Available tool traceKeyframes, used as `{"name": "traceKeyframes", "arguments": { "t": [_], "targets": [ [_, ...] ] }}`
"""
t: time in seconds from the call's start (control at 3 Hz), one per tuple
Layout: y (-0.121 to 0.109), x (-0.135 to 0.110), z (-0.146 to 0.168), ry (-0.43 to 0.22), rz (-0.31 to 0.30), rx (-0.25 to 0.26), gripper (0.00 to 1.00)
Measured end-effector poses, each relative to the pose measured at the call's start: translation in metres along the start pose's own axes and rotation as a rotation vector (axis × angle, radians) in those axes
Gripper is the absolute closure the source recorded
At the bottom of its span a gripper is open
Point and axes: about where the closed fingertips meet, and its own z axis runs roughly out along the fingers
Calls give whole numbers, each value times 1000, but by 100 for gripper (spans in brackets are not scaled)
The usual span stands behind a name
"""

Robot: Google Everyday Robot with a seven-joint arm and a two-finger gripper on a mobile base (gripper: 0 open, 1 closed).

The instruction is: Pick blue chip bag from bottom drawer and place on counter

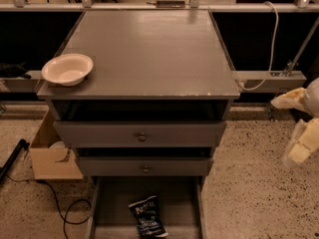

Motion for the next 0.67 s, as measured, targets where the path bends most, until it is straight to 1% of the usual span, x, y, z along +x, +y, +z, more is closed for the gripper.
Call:
{"name": "traceKeyframes", "arguments": {
  "t": [0.33, 0.67],
  "targets": [
    [7, -24, 5, -194, 11, -79, 0],
    [7, -26, 5, -200, 10, -79, 0]
  ]
}}
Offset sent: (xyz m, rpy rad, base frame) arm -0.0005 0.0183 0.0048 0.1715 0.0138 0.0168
